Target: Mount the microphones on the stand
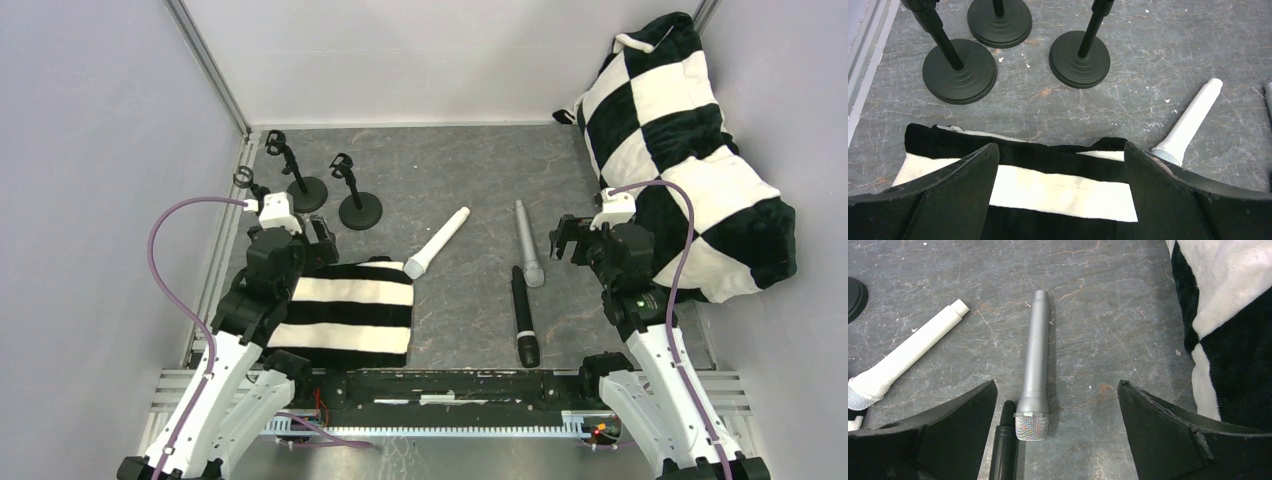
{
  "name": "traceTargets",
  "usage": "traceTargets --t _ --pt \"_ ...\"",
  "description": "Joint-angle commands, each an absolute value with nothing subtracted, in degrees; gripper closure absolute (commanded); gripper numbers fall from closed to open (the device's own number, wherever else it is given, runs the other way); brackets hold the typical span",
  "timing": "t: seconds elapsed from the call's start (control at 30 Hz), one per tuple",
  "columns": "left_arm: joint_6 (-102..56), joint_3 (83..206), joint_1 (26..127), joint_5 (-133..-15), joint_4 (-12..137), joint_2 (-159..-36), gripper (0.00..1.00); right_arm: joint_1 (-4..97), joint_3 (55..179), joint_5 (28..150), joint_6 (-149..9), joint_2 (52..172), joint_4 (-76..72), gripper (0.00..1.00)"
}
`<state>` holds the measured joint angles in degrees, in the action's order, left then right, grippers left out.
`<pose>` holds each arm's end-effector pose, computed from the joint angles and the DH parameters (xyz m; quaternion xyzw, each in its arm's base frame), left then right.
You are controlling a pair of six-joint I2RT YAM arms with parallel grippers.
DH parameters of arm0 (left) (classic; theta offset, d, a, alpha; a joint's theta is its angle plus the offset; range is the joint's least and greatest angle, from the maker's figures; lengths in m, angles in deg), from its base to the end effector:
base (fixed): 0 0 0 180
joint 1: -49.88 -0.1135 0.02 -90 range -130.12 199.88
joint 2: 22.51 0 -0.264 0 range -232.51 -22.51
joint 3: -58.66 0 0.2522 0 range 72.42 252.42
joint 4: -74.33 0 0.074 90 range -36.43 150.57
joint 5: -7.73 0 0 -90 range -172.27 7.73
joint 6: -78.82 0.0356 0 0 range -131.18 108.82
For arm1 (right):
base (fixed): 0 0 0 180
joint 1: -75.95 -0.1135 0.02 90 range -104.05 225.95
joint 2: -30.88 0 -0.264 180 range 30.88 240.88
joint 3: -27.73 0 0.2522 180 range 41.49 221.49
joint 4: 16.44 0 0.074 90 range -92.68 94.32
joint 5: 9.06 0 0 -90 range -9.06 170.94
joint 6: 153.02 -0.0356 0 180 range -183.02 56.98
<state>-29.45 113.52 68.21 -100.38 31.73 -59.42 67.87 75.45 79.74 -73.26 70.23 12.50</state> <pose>0.1429 -0.0357 0.3048 -0.0845 0.8313 -0.0416 0.5478 0.1664 0.0229 0.2791 0.0215 0.8217 0.0822 0.5636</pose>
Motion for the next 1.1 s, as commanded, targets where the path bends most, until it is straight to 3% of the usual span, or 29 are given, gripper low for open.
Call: traceTargets --t 0.0,0.37,0.53,0.7,1.07 --pt "-31.99 116.27 67.66 -102.50 31.99 -59.70 0.00 68.18 77.70 78.11 -73.66 69.01 11.05 0.02" --pt "-35.07 115.48 67.20 -103.00 35.03 -60.21 0.00 68.19 75.21 79.74 -75.98 67.26 10.46 0.02" --pt "-36.05 112.66 67.20 -99.96 47.78 -62.49 0.00 68.25 75.10 84.42 -77.88 68.12 10.56 0.02" --pt "-37.89 113.53 67.48 -100.09 57.58 -73.07 0.00 68.20 72.18 87.58 -79.86 67.00 8.38 0.02" --pt "-35.89 105.71 68.95 -104.60 95.26 -92.26 0.04 68.20 69.13 90.34 -80.55 64.90 7.24 0.02"
